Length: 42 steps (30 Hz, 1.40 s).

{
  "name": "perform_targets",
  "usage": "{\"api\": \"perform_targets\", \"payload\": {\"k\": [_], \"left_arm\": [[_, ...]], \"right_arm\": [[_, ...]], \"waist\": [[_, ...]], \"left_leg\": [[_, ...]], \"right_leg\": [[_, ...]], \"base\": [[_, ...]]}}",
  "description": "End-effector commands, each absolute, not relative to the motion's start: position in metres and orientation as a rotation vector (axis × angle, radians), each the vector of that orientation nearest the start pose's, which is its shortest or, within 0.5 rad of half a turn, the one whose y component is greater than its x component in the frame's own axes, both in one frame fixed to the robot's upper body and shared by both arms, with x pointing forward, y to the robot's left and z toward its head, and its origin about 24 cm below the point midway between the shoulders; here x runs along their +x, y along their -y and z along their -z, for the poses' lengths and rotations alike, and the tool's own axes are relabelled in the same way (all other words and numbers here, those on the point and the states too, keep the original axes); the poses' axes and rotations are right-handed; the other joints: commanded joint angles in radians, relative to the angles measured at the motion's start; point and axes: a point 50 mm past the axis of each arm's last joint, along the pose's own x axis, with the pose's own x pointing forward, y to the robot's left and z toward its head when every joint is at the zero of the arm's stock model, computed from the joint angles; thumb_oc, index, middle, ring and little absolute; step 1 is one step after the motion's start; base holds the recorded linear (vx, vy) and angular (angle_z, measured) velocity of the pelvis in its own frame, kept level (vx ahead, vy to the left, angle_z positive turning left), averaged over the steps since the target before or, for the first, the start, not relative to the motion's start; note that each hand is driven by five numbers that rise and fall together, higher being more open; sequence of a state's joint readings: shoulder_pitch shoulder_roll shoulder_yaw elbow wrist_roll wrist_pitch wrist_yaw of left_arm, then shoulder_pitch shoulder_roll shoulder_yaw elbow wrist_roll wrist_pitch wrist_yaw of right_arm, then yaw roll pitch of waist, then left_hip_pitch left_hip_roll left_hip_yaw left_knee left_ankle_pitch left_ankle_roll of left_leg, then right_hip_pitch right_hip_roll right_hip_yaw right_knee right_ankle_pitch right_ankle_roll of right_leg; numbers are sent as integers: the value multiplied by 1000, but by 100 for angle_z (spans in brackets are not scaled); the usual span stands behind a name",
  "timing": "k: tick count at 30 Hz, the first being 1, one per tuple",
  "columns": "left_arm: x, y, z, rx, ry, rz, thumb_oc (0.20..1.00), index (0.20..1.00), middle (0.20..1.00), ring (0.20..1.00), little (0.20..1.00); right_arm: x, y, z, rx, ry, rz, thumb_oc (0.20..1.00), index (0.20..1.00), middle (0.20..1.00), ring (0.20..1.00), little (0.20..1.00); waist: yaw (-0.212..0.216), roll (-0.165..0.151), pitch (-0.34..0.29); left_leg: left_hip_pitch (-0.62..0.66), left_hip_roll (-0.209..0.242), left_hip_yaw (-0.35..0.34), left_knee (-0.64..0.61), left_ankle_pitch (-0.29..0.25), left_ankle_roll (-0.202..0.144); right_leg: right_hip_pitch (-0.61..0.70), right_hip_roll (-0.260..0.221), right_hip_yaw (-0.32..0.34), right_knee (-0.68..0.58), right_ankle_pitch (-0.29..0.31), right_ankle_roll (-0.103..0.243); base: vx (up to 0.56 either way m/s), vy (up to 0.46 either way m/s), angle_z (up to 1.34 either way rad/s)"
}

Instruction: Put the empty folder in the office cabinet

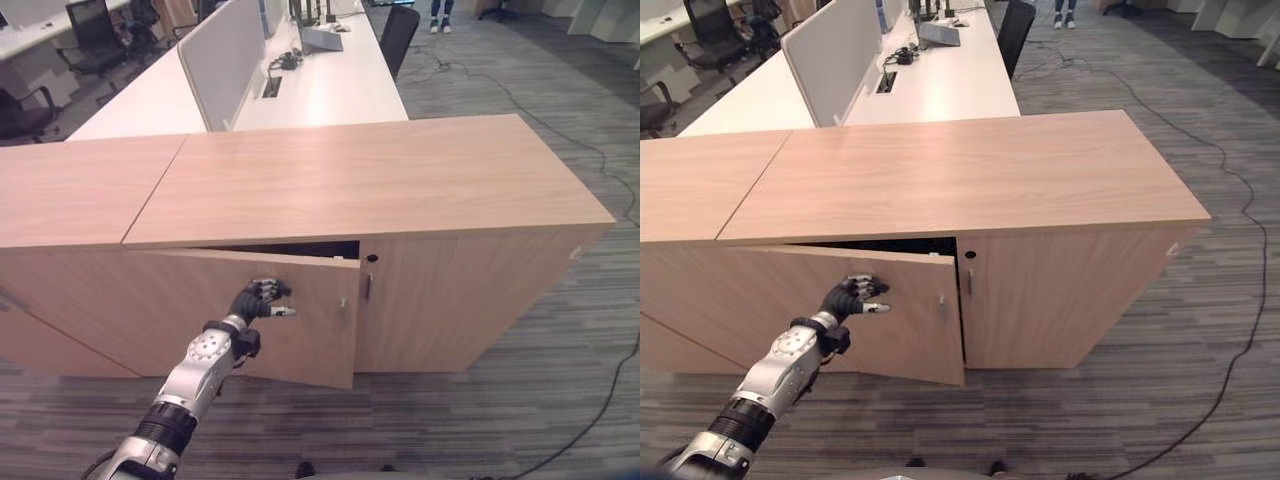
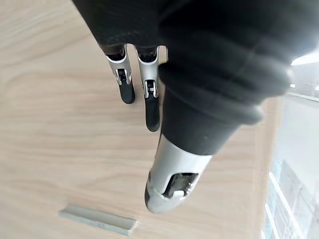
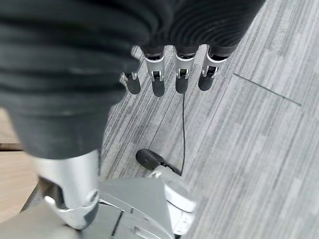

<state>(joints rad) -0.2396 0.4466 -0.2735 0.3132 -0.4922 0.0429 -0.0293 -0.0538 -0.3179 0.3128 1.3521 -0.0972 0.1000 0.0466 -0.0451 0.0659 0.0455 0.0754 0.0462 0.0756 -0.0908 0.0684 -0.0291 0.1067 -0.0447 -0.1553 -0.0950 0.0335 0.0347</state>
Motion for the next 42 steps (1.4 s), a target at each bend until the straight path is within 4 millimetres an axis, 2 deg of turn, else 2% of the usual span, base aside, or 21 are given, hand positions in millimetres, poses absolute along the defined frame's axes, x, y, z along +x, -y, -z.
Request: {"api": "perform_targets", "payload": {"k": [1,2,5,8,12,15,17,21,22,26,29,31,32,35,38,41,42], "left_arm": [[338,-191,-98,87,67,149,1000,1000,1000,1000,1000],[347,-192,-110,98,96,129,1000,1000,1000,1000,1000],[354,-193,-121,92,125,114,1000,1000,1000,1000,1000],[365,-191,-141,97,172,100,1000,1000,1000,1000,1000],[370,-190,-148,73,191,82,1000,1000,1000,1000,1000],[369,-188,-143,37,179,77,1000,1000,1000,1000,1000],[366,-185,-133,8,151,84,1000,1000,1000,1000,1000],[342,-183,-81,-185,17,81,1000,1000,1000,1000,1000],[341,-183,-80,-186,16,81,1000,1000,1000,1000,1000],[305,-179,-20,-337,-173,61,1000,1000,1000,1000,1000],[274,-178,20,-349,-315,27,1000,1000,1000,1000,1000],[247,-177,46,-373,-415,-5,1000,1000,1000,1000,1000],[223,-180,63,-385,-480,-29,1000,1000,1000,1000,1000],[193,-188,82,-372,-565,-63,1000,1000,1000,1000,1000],[171,-201,95,-266,-624,-103,1000,1000,1000,1000,1000],[160,-209,103,-248,-668,-145,1000,1000,1000,1000,1000],[149,-218,112,-254,-714,-199,1000,1000,1000,1000,1000]], "right_arm": [[70,251,163,-498,-1450,-170,1000,1000,1000,1000,1000],[74,251,163,-503,-1437,-172,1000,1000,1000,1000,1000],[79,249,162,-500,-1421,-170,1000,1000,1000,1000,1000],[86,244,162,-497,-1389,-176,1000,1000,1000,1000,1000],[87,242,162,-496,-1388,-172,1000,1000,1000,1000,1000],[85,242,163,-500,-1393,-171,1000,1000,1000,1000,1000],[85,241,163,-501,-1397,-175,1000,1000,1000,1000,1000],[76,238,165,-495,-1427,-186,1000,1000,1000,1000,1000],[76,238,165,-495,-1427,-186,1000,1000,1000,1000,1000],[76,235,166,-486,-1431,-187,1000,1000,1000,1000,1000],[79,233,166,-482,-1420,-182,1000,1000,1000,1000,1000],[83,234,165,-477,-1407,-168,1000,1000,1000,1000,1000],[87,234,164,-473,-1390,-157,1000,1000,1000,1000,1000],[91,236,163,-466,-1373,-139,1000,1000,1000,1000,1000],[93,236,163,-444,-1361,-109,1000,1000,1000,1000,1000],[94,237,162,-442,-1356,-98,1000,1000,1000,1000,1000],[94,237,162,-439,-1350,-94,1000,1000,1000,1000,1000]], "waist": [[-11,-26,-52],[-16,-24,-52],[-19,-24,-53],[-24,-22,-52],[-25,-22,-52],[-25,-23,-52],[-24,-26,-52],[-14,-35,-50],[-15,-35,-51],[-1,-41,-50],[11,-47,-49],[21,-51,-50],[31,-56,-47],[47,-67,-41],[77,-88,-34],[92,-98,-30],[103,-105,-27]], "left_leg": [[4,1,9,3,-73,-25],[2,-1,7,3,-74,-25],[-1,-2,5,3,-75,-23],[-3,-5,5,3,-78,-21],[-2,-9,4,3,-81,-18],[-1,-10,3,3,-83,-17],[-1,-11,2,3,-84,-16],[-2,-14,-1,3,-86,-13],[-2,-13,-1,3,-86,-13],[-4,-15,-2,3,-86,-10],[-6,-17,-7,3,-86,-6],[-10,-18,-9,3,-86,-4],[-12,-20,-15,3,-84,-2],[-22,-23,-31,3,-79,1],[-34,-27,-57,3,-75,1],[-44,-29,-70,3,-70,0],[-51,-30,-79,3,-65,0]], "right_leg": [[-1,-12,-83,8,-73,63],[-3,-17,-85,8,-70,67],[-6,-20,-88,8,-69,69],[-11,-26,-91,8,-67,73],[-11,-31,-93,8,-65,77],[-10,-34,-93,8,-65,79],[-10,-36,-93,8,-65,79],[-12,-39,-94,8,-64,79],[-12,-39,-94,8,-64,79],[-14,-40,-92,8,-62,77],[-14,-40,-93,8,-61,74],[-15,-40,-93,8,-63,73],[-15,-39,-94,8,-61,72],[-19,-38,-97,8,-60,70],[-22,-37,-110,8,-62,67],[-25,-38,-122,8,-62,68],[-27,-38,-130,8,-62,67]], "base": [[12,56,3],[-1,49,1],[-4,14,0],[-7,13,1],[-3,18,1],[-1,6,1],[0,0,0],[0,0,0],[0,0,0],[-3,4,-1],[0,0,0],[0,0,0],[0,0,0],[-2,2,-1],[-14,-38,15],[-20,-30,34],[-13,-16,36]]}}
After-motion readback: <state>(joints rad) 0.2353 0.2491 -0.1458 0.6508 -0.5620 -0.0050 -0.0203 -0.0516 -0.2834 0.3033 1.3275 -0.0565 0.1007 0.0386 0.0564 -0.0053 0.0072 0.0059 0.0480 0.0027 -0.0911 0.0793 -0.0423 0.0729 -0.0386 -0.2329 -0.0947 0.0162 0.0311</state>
